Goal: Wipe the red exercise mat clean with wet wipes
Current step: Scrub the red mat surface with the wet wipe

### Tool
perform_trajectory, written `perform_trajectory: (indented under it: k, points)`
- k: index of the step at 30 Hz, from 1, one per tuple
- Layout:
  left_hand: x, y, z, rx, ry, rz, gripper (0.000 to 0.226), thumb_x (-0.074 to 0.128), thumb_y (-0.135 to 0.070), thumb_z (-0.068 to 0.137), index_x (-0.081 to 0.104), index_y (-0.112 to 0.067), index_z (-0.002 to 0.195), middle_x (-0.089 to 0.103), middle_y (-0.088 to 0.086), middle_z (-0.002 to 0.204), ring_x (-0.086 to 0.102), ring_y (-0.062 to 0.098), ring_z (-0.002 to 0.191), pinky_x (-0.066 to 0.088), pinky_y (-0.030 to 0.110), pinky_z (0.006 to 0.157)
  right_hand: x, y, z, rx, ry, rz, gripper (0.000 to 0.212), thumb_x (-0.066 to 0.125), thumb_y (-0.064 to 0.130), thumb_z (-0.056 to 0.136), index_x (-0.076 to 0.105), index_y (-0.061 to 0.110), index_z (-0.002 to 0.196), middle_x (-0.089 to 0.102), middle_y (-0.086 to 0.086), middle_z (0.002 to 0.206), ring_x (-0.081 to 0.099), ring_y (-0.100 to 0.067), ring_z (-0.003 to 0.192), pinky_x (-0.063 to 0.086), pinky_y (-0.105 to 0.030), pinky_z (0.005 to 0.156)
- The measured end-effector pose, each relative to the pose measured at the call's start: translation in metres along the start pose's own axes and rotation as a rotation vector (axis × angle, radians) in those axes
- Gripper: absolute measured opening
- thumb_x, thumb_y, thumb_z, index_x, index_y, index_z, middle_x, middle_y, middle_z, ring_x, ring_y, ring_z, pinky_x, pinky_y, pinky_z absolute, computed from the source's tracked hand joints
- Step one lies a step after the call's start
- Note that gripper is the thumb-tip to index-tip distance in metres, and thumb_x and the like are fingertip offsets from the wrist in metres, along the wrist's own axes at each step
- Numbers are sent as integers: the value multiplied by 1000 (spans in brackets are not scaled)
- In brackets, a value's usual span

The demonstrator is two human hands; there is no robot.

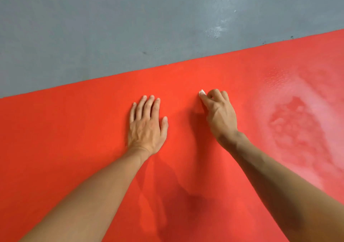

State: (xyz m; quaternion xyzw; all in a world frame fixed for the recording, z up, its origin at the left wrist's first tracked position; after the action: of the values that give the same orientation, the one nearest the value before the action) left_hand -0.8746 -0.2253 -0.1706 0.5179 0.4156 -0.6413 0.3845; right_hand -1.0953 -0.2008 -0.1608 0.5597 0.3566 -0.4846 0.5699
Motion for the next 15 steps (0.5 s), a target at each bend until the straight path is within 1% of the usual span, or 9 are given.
perform_trajectory:
  k: [1, 2, 3, 5, 6, 7, 9, 12, 15]
  points:
    - [0, 0, 0, 1, 3, -2, 67, 39, -47, 98, 45, -12, 156, 43, 9, 162, 29, 28, 155, 20, 53, 127, 1, 1, -6, 81, -20, -3, 45, 45, 7, 97, 58, 8, 140, 57, -9, 106, 48, -32, 94, 51, -45, 75]
    - [0, 0, -1, 4, 12, -2, 69, 39, -49, 98, 45, -12, 156, 43, 9, 162, 29, 29, 155, 19, 53, 127, 4, 9, -19, 118, -15, 1, 47, 45, 4, 95, 57, 6, 140, 57, -9, 107, 47, -32, 94, 51, -45, 76]
    - [0, 0, -1, 7, 18, 1, 70, 38, -51, 98, 45, -12, 156, 43, 10, 162, 28, 29, 156, 18, 54, 127, 6, 21, -35, 108, 7, 10, 49, 41, 5, 94, 56, 5, 140, 56, -8, 106, 47, -30, 92, 50, -44, 76]
    - [-1, -1, -1, 22, 20, -7, 73, 38, -55, 98, 44, -11, 156, 42, 11, 162, 27, 31, 156, 17, 54, 128, 3, 46, -75, 7, 78, 46, 55, 28, 11, 94, 56, 3, 140, 56, -7, 104, 48, -29, 88, 51, -42, 75]
    - [-2, -1, -1, 28, 20, -13, 73, 37, -56, 98, 44, -11, 155, 41, 12, 162, 27, 31, 155, 16, 55, 128, 0, 52, -93, -34, 112, 66, 57, 25, 13, 94, 56, 3, 140, 57, -7, 105, 48, -29, 87, 51, -43, 75]
    - [-3, 0, -1, 29, 20, -8, 73, 36, -56, 99, 44, -10, 155, 41, 13, 162, 27, 32, 155, 16, 55, 128, -3, 56, -109, -48, 147, 82, 58, 23, 15, 94, 56, 4, 141, 57, -7, 105, 49, -29, 87, 51, -43, 76]
    - [-2, 0, -1, 40, 55, 18, 71, 34, -55, 103, 42, -9, 156, 40, 15, 163, 26, 34, 155, 17, 58, 127, -12, 58, -135, -16, 172, 90, 59, 22, 16, 94, 58, 6, 139, 57, -7, 103, 48, -28, 86, 51, -42, 76]
    - [-1, -10, -5, 65, 157, 118, 65, 33, -51, 108, 37, -11, 159, 36, 19, 164, 22, 40, 155, 14, 66, 124, -28, 49, -173, 149, 92, 98, 60, 24, 10, 88, 62, 7, 135, 56, -6, 100, 46, -27, 86, 49, -41, 77]
    - [-1, -23, -9, 101, 186, 219, 57, 39, -43, 109, 43, -9, 155, 46, 21, 154, 28, 47, 150, 15, 76, 118, -38, 34, -210, 270, -18, 107, 61, 37, -4, 81, 62, 8, 136, 55, -4, 101, 44, -26, 87, 48, -37, 78]
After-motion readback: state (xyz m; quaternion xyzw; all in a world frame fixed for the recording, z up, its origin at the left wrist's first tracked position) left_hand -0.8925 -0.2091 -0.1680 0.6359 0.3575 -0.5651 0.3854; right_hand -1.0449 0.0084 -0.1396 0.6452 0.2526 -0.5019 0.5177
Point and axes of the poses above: each hand's wrist, its own z-axis towards the middle knuckle, its own x-axis out of the palm, y = z × x, the point moved 5 cm from there along z, towards the middle knuckle
